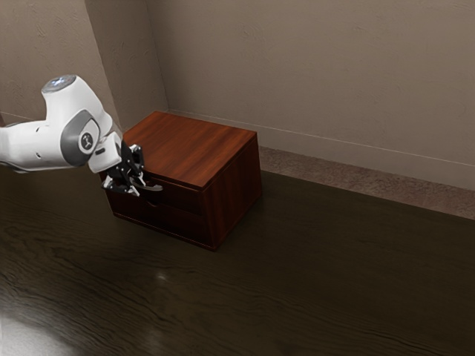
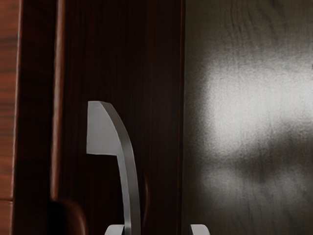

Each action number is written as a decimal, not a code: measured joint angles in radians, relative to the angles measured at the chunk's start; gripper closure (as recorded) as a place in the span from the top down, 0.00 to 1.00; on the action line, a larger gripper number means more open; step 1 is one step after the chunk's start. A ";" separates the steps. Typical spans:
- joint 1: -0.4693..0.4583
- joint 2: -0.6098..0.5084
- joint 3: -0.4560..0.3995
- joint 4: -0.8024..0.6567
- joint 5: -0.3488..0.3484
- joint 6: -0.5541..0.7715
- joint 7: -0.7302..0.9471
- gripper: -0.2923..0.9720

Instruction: Pull the drawer handle with one arm to open the drawer

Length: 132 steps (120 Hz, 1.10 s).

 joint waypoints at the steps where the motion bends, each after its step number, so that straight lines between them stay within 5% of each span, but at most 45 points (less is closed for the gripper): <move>1: 0.000 0.000 0.000 0.000 0.000 0.000 0.000 0.30; 132: 0.003 -0.027 0.000 -0.043 -0.031 -0.001 0.005 0.18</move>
